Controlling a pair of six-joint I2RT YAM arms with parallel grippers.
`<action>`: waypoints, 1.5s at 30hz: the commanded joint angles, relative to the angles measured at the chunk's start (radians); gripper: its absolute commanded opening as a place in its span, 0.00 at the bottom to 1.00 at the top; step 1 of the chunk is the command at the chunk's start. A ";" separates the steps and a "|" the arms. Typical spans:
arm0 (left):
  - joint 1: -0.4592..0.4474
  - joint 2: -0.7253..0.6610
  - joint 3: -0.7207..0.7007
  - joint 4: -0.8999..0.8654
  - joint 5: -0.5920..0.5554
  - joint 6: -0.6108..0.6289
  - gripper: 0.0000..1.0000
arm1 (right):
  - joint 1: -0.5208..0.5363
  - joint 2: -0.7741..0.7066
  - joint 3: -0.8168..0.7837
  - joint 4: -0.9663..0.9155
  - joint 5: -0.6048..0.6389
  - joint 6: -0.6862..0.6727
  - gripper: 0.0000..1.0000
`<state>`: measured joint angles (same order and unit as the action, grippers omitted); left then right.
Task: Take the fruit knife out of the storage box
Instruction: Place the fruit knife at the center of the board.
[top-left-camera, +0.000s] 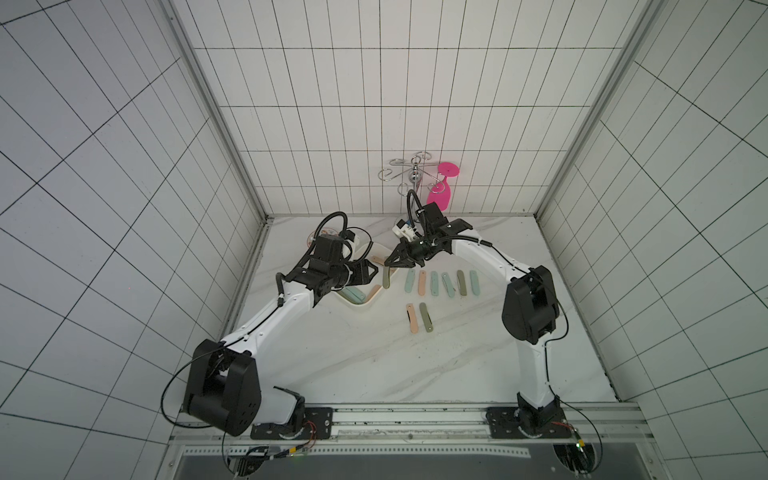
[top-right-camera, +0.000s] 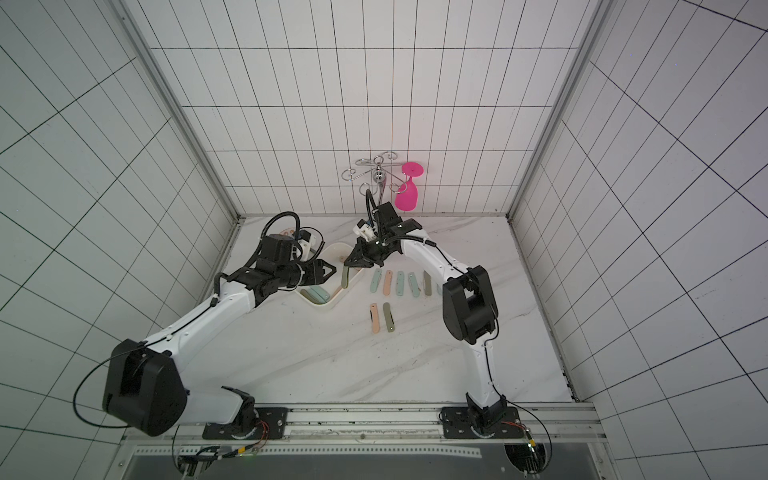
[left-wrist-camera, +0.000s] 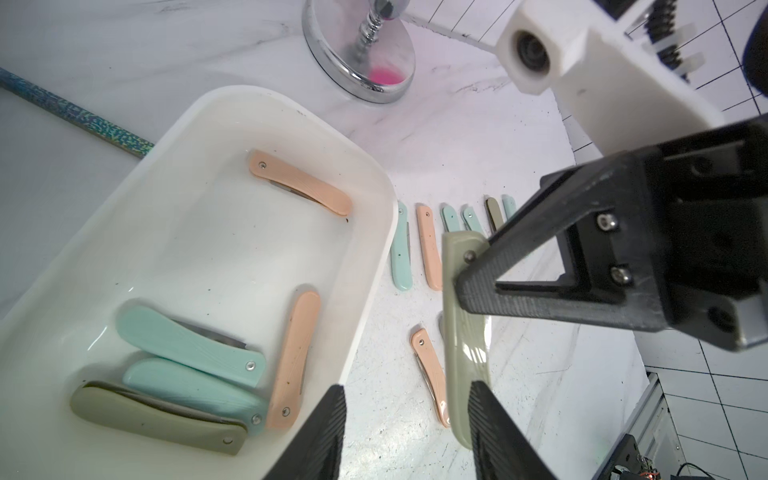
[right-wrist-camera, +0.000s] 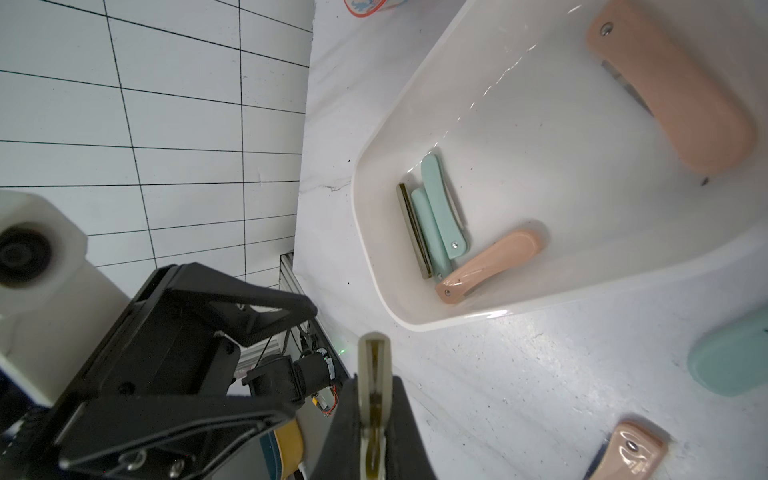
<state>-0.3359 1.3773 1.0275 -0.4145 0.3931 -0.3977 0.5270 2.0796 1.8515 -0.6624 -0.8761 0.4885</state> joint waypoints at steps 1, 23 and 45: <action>0.009 -0.014 -0.020 0.016 -0.011 -0.007 0.51 | -0.010 -0.059 -0.064 0.012 -0.109 -0.071 0.00; 0.012 0.018 -0.038 0.020 -0.001 0.002 0.48 | -0.068 -0.243 -0.261 -0.274 0.423 -0.178 0.00; 0.012 0.093 -0.004 0.020 0.015 -0.004 0.47 | -0.017 -0.249 -0.292 -0.403 0.876 -0.091 0.00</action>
<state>-0.3298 1.4590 0.9985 -0.4149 0.3981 -0.4038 0.5014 1.8168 1.5734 -1.0126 -0.0692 0.3836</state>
